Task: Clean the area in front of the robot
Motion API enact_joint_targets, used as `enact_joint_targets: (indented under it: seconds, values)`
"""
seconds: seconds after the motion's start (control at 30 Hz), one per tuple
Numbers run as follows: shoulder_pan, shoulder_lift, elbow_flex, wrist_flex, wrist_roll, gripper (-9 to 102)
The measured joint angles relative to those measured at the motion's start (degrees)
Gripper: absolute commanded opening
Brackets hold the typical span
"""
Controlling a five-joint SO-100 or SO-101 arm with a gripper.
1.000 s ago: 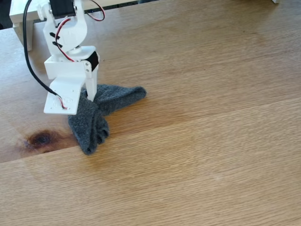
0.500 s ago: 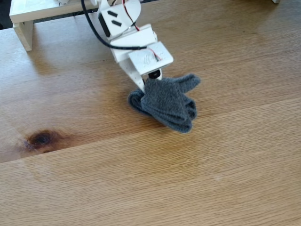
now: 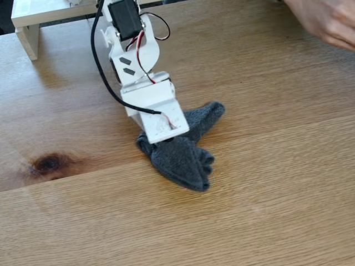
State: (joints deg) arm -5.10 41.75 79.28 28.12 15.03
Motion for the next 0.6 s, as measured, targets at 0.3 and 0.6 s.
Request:
enact_joint_targets:
  seconds: [0.3, 0.6]
  values:
    - [12.5, 2.5, -1.9, 11.4, 0.7, 0]
    - [6.4, 13.3, -1.9, 23.0, 0.6, 0]
